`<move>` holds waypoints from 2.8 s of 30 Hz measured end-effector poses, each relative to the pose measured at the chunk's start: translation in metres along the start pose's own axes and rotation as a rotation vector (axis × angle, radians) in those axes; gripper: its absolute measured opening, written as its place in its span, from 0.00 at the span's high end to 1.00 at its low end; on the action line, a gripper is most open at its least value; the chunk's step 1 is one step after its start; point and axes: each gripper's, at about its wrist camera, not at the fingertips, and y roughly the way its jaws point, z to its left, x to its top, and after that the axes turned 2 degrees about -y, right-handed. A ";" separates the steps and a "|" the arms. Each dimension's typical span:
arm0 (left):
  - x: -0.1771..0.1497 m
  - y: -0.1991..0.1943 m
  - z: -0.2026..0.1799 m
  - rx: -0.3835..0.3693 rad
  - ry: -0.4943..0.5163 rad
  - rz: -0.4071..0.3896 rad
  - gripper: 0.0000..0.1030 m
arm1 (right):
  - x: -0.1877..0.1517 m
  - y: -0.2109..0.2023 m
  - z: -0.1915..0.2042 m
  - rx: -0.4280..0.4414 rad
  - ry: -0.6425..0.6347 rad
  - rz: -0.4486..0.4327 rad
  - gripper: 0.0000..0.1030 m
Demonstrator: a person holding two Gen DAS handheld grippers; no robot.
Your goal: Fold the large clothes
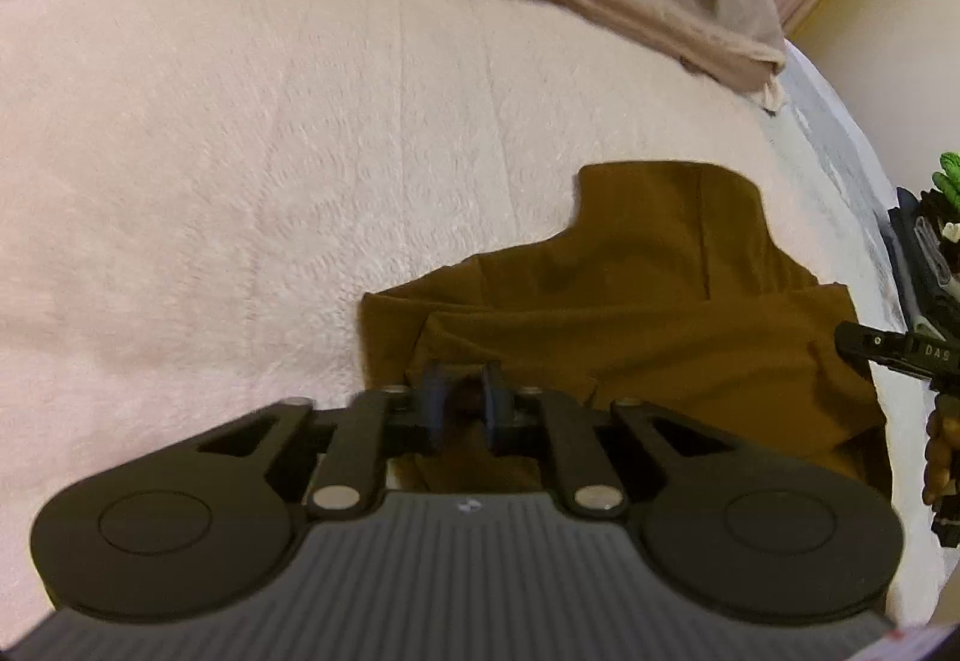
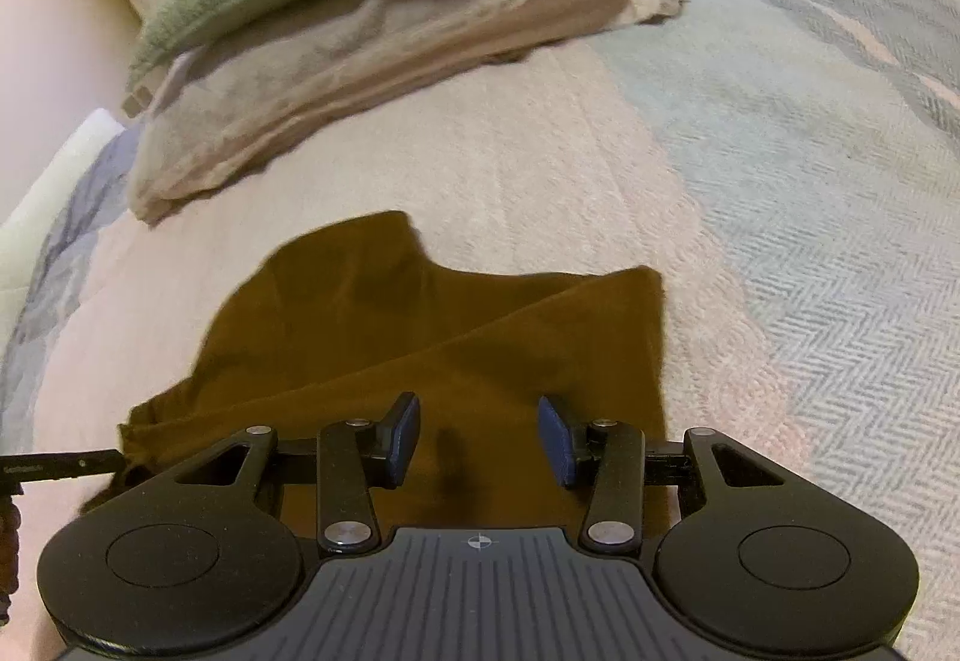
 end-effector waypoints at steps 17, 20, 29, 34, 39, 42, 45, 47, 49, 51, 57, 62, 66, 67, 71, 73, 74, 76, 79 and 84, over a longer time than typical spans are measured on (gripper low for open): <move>-0.065 -0.025 -0.038 0.103 0.085 0.090 0.89 | -0.030 -0.035 -0.031 0.045 0.038 0.088 0.60; -0.083 -0.043 -0.045 0.129 0.054 0.079 0.89 | -0.039 -0.047 -0.037 0.054 0.029 0.116 0.60; -0.168 -0.103 -0.061 0.161 -0.011 0.143 0.88 | -0.106 -0.104 -0.049 0.018 -0.019 0.261 0.58; -0.222 -0.125 -0.060 0.130 0.043 0.219 0.87 | -0.152 -0.135 -0.042 -0.032 -0.052 0.334 0.57; -0.256 -0.158 -0.059 0.085 0.162 0.223 0.86 | -0.194 -0.174 -0.024 -0.085 -0.120 0.344 0.50; -0.279 -0.180 -0.069 0.063 0.345 0.224 0.82 | -0.217 -0.202 0.000 -0.075 -0.240 0.325 0.48; -0.302 -0.200 -0.077 0.040 0.535 0.216 0.75 | -0.238 -0.221 0.024 -0.048 -0.380 0.324 0.44; -0.321 -0.212 -0.083 0.029 0.680 0.200 0.73 | -0.253 -0.232 0.038 -0.031 -0.490 0.325 0.43; -0.340 -0.221 -0.088 0.018 0.823 0.176 0.66 | -0.264 -0.237 0.048 -0.025 -0.572 0.323 0.41; -0.360 -0.225 -0.093 0.010 0.956 0.170 0.52 | -0.274 -0.238 0.052 -0.016 -0.601 0.326 0.40; -0.398 -0.203 -0.101 0.154 1.240 0.154 0.52 | -0.286 -0.235 0.055 -0.008 -0.585 0.323 0.38; -0.415 -0.193 -0.100 0.222 1.483 0.152 0.53 | -0.288 -0.242 0.052 -0.011 -0.593 0.313 0.38; -0.410 -0.198 -0.094 0.184 1.547 0.135 0.69 | -0.288 -0.250 0.048 -0.027 -0.587 0.296 0.38; -0.408 -0.200 -0.094 0.171 1.545 0.118 0.77 | -0.288 -0.252 0.047 -0.032 -0.588 0.292 0.38; -0.390 -0.214 -0.101 0.091 1.483 0.086 0.92 | -0.292 -0.260 0.049 -0.034 -0.638 0.277 0.38; -0.366 -0.215 -0.104 0.044 1.350 0.102 0.92 | -0.297 -0.264 0.054 -0.022 -0.710 0.268 0.38; -0.352 -0.217 -0.104 0.027 1.268 0.110 0.92 | -0.301 -0.265 0.058 -0.012 -0.750 0.264 0.37; -0.324 -0.220 -0.102 0.000 1.128 0.122 0.93 | -0.310 -0.268 0.068 0.010 -0.841 0.247 0.37; -0.285 -0.226 -0.097 -0.026 0.934 0.125 0.94 | -0.325 -0.266 0.088 0.071 -0.941 0.212 0.36; -0.238 -0.230 -0.092 -0.052 0.769 0.119 0.94 | -0.356 -0.249 0.121 0.096 -1.099 0.091 0.35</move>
